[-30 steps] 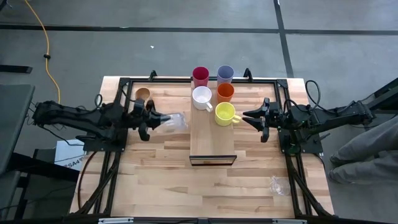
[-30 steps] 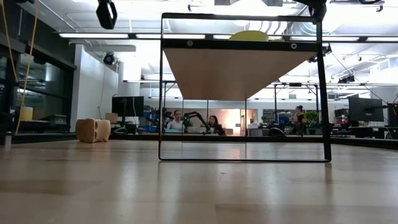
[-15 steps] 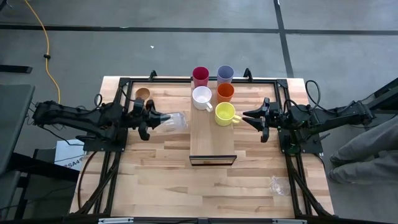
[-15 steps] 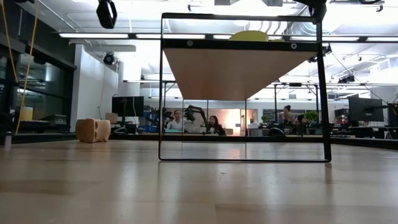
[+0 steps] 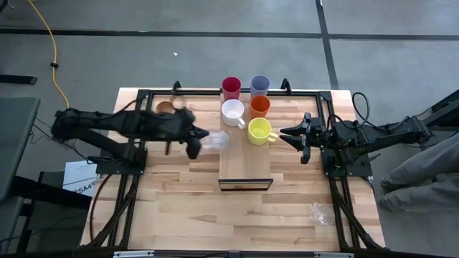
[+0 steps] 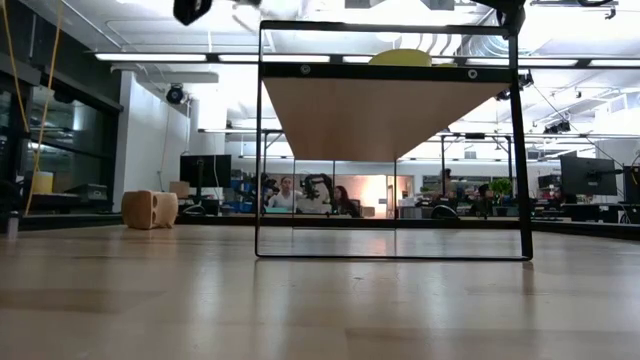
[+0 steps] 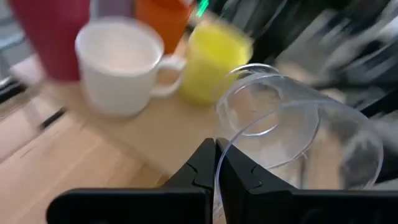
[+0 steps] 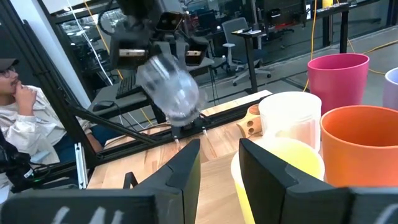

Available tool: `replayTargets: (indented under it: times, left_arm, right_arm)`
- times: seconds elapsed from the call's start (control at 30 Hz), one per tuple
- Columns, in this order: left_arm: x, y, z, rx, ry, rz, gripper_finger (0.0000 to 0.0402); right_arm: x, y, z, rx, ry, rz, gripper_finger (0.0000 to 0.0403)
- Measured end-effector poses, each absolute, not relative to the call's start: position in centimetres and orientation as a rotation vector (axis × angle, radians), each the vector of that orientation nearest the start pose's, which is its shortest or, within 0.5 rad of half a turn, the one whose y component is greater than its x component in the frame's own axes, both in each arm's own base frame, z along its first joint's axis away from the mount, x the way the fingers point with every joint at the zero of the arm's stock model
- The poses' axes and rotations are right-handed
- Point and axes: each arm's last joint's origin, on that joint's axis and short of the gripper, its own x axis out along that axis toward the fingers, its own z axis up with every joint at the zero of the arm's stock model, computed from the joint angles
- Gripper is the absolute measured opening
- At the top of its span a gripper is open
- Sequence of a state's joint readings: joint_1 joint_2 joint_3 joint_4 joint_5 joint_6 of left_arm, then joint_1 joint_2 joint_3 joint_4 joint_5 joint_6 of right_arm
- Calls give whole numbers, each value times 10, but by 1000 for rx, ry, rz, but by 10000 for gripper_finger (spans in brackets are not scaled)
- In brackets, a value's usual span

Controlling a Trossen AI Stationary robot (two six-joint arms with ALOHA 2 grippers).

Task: Stack small to large cups/mugs on shelf
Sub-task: Put the left transparent cup on the shelf

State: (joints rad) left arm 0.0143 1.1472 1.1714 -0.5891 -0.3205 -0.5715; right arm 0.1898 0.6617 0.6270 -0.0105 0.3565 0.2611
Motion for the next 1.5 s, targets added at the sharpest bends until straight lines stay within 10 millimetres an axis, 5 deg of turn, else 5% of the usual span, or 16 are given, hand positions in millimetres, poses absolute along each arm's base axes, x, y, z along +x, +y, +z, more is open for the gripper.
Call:
replayTargets:
  times: [0.23, 0.47, 1.1, 1.5]
  left_arm:
    - [292, 14, 365, -405, 819, 600, 0]
    - [332, 27, 359, -371, 921, 680, 0]
    - [336, 49, 347, -343, 997, 753, 2]
    - [336, 54, 348, -313, 991, 778, 64]
  right_arm:
    - [153, 19, 313, 248, 22, -171, 101]
    - [153, 19, 313, 252, 22, -171, 101]
    - [153, 19, 313, 249, 22, -171, 101]
    - [153, 19, 313, 249, 22, -171, 101]
